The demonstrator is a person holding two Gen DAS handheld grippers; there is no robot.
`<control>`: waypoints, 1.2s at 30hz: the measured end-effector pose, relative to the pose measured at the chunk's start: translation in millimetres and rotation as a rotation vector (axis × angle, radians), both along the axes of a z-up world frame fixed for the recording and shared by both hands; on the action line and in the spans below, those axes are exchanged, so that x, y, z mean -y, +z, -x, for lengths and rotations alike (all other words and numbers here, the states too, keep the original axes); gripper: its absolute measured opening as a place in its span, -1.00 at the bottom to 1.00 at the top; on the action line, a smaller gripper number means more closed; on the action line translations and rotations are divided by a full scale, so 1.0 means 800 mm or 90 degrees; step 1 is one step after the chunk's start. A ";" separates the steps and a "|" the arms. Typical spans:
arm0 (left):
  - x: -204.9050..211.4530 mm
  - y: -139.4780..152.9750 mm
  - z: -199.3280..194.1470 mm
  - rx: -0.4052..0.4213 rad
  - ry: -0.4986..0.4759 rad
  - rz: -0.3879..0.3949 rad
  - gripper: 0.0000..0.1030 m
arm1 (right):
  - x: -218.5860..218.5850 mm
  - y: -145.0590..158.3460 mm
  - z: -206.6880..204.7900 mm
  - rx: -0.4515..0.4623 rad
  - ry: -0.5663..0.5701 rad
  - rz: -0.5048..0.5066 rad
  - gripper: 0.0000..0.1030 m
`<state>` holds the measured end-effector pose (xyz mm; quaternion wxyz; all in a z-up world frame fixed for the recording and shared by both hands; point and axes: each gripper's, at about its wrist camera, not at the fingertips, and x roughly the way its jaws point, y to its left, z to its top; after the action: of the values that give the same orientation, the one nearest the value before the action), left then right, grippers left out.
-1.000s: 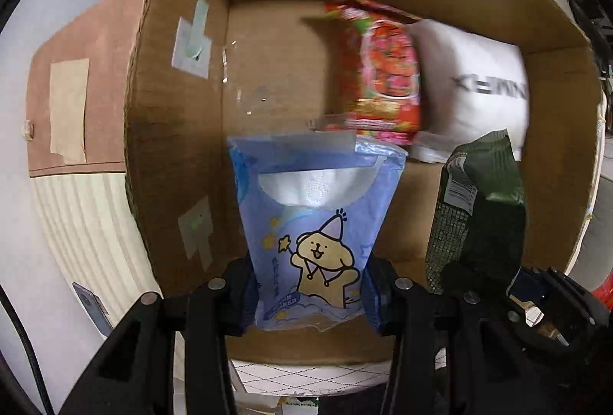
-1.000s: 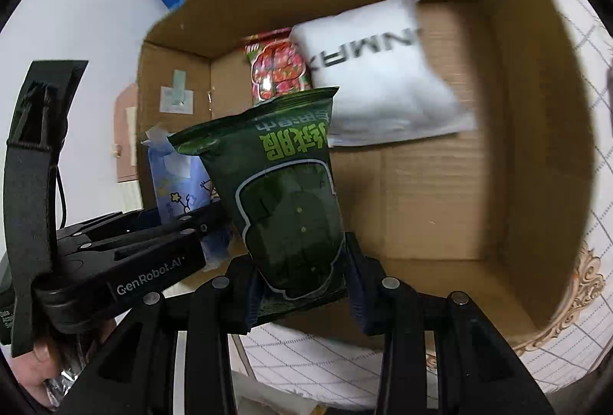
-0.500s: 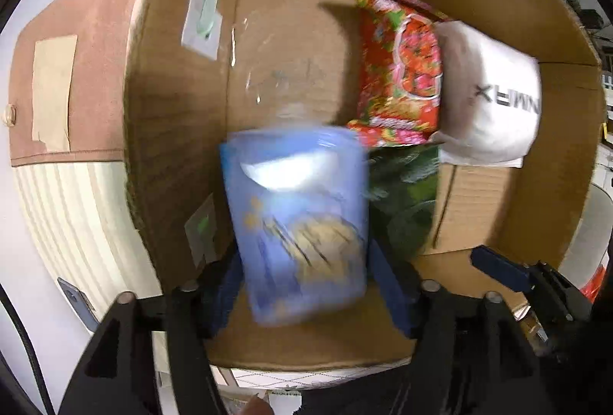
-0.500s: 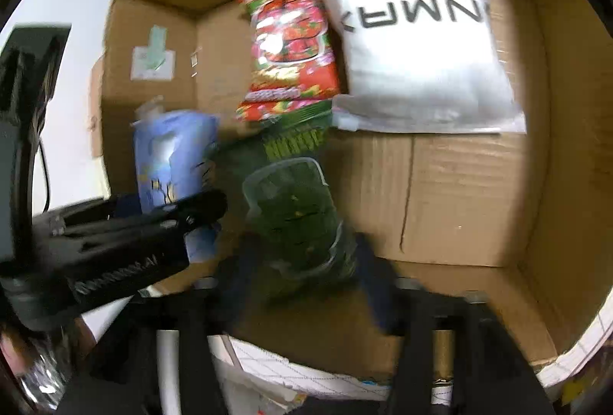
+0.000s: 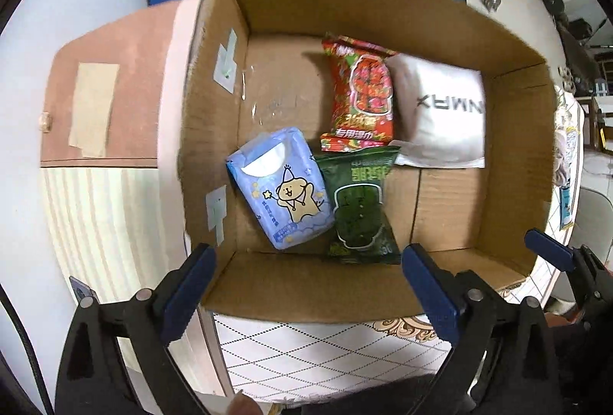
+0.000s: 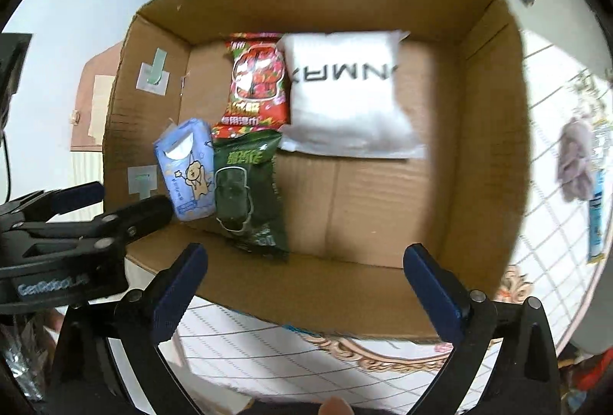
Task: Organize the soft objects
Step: 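Grasp the orange snack bag with the left tool while the right grasps the lilac sock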
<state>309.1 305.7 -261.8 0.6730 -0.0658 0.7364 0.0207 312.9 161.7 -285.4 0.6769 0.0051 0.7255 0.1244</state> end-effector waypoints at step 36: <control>0.234 -0.074 0.148 0.031 0.055 -0.073 0.95 | 0.250 -0.103 0.059 -0.005 0.038 0.044 0.61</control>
<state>190.9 118.5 -321.1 0.6919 -0.0598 0.7138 0.0903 266.0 -38.4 -367.9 0.6701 -0.0393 0.7316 0.1193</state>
